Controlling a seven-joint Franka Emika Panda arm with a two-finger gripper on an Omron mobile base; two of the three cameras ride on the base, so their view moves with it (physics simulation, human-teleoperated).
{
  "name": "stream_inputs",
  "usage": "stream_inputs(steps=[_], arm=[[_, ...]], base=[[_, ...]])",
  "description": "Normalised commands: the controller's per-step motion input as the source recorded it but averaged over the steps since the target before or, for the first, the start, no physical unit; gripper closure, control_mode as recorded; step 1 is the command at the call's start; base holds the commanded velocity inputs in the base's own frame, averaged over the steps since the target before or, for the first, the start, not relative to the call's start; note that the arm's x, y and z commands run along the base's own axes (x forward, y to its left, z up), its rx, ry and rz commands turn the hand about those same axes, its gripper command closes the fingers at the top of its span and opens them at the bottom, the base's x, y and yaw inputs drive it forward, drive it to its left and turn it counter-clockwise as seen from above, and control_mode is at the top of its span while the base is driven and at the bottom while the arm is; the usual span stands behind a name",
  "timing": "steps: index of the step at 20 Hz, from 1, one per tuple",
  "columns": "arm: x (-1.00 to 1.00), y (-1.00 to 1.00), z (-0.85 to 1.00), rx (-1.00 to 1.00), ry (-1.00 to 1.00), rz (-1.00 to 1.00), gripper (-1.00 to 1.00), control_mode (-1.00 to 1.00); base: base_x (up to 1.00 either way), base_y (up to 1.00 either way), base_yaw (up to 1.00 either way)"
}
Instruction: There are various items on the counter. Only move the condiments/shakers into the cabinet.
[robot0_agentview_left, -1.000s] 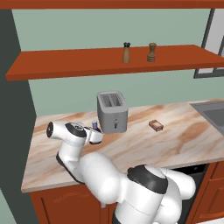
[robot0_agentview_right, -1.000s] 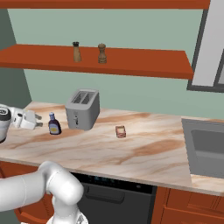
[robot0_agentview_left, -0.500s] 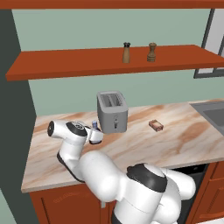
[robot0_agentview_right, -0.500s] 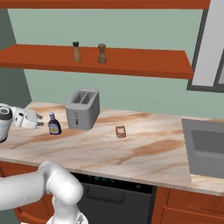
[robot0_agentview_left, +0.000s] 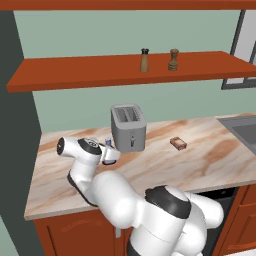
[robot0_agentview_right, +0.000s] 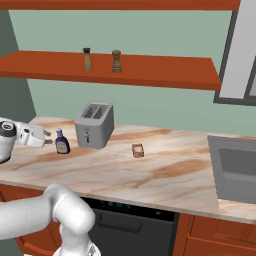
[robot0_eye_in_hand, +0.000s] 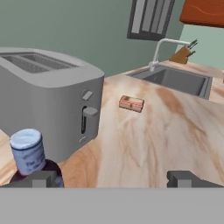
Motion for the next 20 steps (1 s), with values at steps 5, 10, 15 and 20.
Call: stream_inputs(steps=[5, 10, 15, 20], arm=[[0.19, -0.07, -0.02, 0.00, 0.00, -0.02, -1.00, -1.00], [0.11, 0.00, -0.01, 0.00, 0.00, -0.01, -1.00, -1.00], [0.01, 0.00, -0.03, 0.00, 0.00, 0.00, -1.00, -1.00], [0.08, 0.00, -0.02, 0.00, 0.00, 0.00, -1.00, -1.00]], base=[[0.00, 0.00, 0.00], [0.00, 0.00, 0.00], [0.00, 0.00, 0.00], [0.00, 0.00, 0.00]])
